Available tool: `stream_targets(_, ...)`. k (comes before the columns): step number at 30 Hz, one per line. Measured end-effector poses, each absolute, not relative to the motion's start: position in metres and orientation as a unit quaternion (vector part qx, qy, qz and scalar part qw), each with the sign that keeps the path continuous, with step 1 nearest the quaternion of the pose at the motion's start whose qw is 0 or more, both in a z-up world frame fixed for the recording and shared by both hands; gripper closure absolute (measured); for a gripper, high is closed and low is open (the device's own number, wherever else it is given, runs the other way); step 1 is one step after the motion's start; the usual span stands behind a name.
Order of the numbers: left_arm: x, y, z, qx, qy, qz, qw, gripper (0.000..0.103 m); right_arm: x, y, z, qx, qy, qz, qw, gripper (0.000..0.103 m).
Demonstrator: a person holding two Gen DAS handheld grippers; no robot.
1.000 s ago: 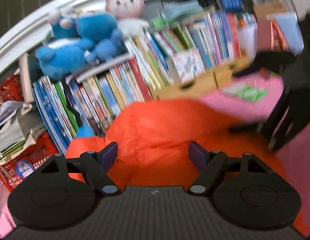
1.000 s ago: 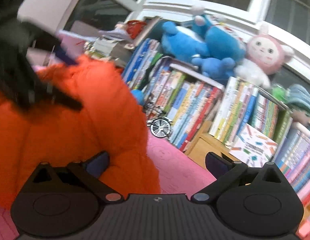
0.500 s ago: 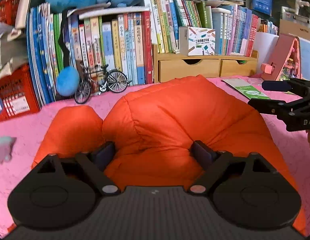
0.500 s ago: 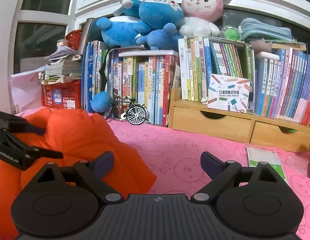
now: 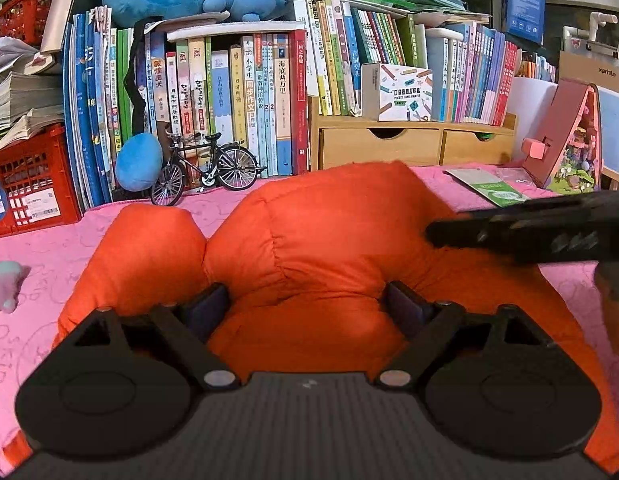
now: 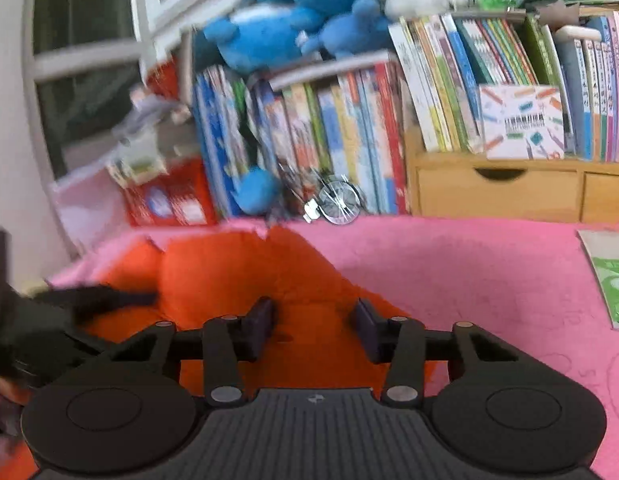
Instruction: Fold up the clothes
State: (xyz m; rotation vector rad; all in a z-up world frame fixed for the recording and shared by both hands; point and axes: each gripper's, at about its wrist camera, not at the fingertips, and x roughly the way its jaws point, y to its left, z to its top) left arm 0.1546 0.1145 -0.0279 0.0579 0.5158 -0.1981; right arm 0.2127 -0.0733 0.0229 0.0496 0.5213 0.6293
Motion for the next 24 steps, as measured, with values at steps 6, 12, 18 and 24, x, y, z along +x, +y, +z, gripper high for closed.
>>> stream_targets(6,0.158,0.115,-0.032,0.031,0.256,-0.079,0.963,0.016,0.225,-0.051,0.003,0.003,0.292,0.293,0.911,0.054)
stream_targets(12,0.151,0.115,-0.021,0.043,0.256,-0.072,0.963,0.016,0.23,-0.06,0.003,0.035,0.297,0.305,0.904,0.049)
stream_targets(18,0.129,0.118,0.024,0.115,0.185,-0.048,0.975,0.014,0.202,-0.086,0.033,0.046,0.235,0.268,0.933,0.029)
stream_targets(24,0.151,0.139,0.036,0.142,0.192,-0.006,0.971,0.014,0.183,-0.088,0.055,0.096,0.194,0.296,0.93,0.022)
